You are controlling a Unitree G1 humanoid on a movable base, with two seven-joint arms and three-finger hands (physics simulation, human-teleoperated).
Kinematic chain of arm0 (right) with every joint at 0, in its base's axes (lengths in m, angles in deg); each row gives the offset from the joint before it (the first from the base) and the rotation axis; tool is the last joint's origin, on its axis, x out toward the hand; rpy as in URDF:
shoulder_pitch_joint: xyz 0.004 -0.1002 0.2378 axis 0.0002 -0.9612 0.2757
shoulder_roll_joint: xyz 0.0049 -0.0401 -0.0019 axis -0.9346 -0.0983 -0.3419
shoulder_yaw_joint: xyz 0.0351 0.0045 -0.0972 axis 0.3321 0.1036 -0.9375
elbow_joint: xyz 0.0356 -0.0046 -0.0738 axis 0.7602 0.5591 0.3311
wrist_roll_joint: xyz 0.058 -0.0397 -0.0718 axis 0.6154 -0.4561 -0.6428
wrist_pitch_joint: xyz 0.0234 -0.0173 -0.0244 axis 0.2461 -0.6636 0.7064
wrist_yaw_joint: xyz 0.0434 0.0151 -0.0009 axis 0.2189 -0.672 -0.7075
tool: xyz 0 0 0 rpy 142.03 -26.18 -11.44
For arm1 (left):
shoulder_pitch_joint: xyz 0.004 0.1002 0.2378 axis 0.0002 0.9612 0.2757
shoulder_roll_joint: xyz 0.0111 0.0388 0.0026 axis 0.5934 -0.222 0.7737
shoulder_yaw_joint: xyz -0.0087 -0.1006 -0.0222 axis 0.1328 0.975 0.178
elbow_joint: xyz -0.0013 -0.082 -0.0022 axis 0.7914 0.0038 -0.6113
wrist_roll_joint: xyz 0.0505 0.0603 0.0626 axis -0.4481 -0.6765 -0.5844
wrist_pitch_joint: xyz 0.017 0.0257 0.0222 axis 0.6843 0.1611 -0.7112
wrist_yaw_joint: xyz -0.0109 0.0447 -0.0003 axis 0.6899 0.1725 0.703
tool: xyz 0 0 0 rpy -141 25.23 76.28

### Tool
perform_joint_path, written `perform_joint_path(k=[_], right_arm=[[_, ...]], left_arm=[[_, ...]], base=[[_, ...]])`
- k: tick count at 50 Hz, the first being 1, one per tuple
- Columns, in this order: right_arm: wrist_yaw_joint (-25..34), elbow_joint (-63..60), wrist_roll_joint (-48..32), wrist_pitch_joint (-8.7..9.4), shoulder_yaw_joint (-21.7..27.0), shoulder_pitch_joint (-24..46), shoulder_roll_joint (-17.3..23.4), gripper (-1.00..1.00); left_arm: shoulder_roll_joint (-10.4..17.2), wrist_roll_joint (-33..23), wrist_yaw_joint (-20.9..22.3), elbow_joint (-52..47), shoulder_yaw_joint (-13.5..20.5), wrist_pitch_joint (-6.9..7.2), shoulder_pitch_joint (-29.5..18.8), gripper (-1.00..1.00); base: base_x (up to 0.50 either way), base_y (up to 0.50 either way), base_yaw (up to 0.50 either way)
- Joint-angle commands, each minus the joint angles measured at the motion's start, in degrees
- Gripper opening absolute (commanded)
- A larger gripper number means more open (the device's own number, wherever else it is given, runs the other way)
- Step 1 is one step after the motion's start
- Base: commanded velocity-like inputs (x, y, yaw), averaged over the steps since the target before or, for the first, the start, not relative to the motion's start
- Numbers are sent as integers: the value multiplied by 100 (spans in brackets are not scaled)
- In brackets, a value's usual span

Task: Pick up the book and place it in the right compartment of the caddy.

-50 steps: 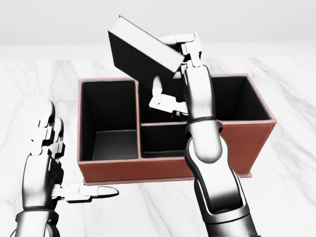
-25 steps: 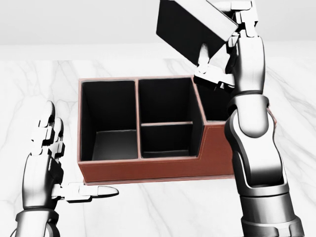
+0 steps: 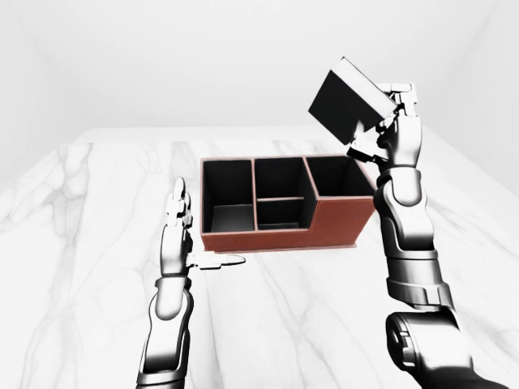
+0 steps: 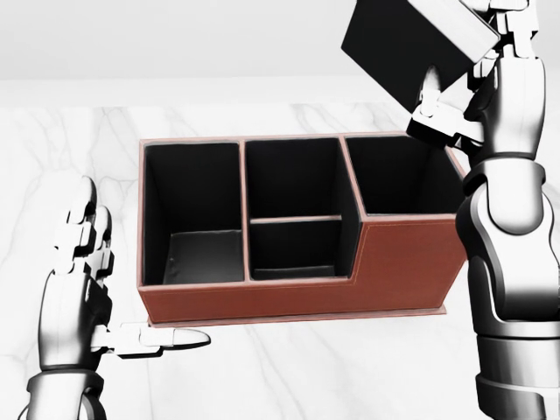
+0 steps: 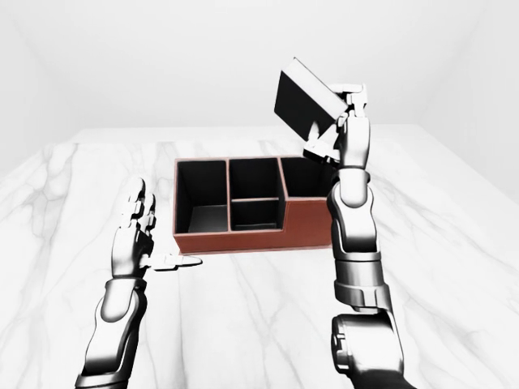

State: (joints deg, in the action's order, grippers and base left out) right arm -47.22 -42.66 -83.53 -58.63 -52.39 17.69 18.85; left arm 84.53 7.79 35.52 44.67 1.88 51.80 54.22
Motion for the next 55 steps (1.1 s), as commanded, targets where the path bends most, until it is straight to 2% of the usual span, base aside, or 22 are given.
perform_joint_path(k=[1,25,41,44,49,52,55], right_arm=[[-98,128,481,-1,164,-17,148,-100],[-55,743,396,-1,191,-137,190,-100],[-55,1272,339,-1,196,178,335,-100],[-20,1510,283,-143,173,238,342,-100],[15,1715,214,-250,148,325,349,-100],[37,2030,181,-416,153,445,378,-100],[37,2018,164,-387,140,448,389,-100]], left_arm=[[0,16,25,-30,6,0,18,100],[1,8,23,66,11,0,18,100],[-18,-29,18,-294,-34,0,67,100],[-13,-21,20,-246,-22,0,63,100],[-17,-34,15,-224,-31,0,73,100],[-6,-24,22,-183,-15,0,48,100],[-13,-26,21,-198,-21,0,63,100]], base=[[0,0,0],[0,0,0],[0,0,0],[0,0,0],[0,0,0],[0,0,0],[0,0,0]])
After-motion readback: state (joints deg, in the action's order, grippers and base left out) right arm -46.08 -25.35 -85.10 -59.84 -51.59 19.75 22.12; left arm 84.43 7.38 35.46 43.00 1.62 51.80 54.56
